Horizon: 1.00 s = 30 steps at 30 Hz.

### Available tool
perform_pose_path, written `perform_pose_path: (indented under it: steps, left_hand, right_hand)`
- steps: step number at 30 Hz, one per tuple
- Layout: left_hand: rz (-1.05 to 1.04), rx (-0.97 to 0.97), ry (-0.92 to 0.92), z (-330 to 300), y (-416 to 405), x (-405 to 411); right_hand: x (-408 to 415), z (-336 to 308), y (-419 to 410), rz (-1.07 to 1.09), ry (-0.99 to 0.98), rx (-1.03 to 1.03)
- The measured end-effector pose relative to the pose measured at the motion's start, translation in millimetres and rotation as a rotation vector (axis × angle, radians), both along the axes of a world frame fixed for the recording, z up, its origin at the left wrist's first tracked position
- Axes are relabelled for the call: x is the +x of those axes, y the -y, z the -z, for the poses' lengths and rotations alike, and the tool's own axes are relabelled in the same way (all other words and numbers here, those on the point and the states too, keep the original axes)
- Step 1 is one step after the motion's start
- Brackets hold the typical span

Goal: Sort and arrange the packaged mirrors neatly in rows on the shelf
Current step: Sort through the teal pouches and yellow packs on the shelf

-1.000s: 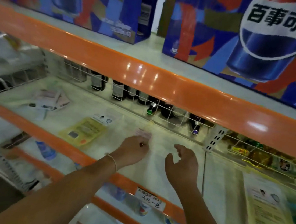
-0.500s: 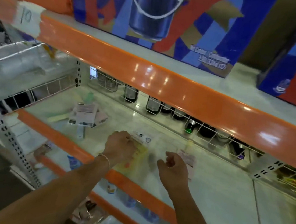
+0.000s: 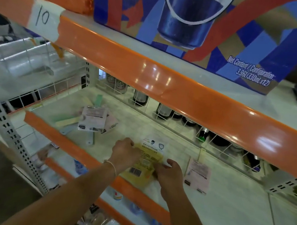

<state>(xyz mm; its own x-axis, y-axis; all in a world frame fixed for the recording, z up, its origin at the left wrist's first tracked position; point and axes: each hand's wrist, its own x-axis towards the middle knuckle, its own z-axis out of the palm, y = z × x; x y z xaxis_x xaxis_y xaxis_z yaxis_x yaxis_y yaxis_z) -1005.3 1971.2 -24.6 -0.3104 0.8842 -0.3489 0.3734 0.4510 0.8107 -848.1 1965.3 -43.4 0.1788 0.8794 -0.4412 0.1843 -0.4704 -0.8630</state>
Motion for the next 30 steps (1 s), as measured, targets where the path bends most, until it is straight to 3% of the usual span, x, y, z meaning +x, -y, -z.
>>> perform_pose_path:
  steps: [7,12,22,26,30]
  left_hand:
    - [-0.023,-0.052,0.242,-2.0,-1.5,15.4]
    - [-0.177,-0.052,0.448,-3.8,-5.5,32.1]
    - [-0.161,-0.214,0.865,-20.9,2.7,85.5]
    - [-0.061,-0.186,0.898,-31.3,10.9,130.4]
    - [0.085,-0.152,0.794,-38.3,16.0,181.1]
  right_hand:
    - [5.1,-2.1,-6.1,-0.100,0.002,-0.065]
    - [20.8,-10.2,-4.1,-0.066,0.029,-0.011]
    - [114.0,-36.4,10.5,-0.058,-0.438,0.107]
    - [167.1,-41.9,22.8,-0.010,-0.511,0.141]
    - [223.2,-49.2,38.6,0.010,-0.473,0.116]
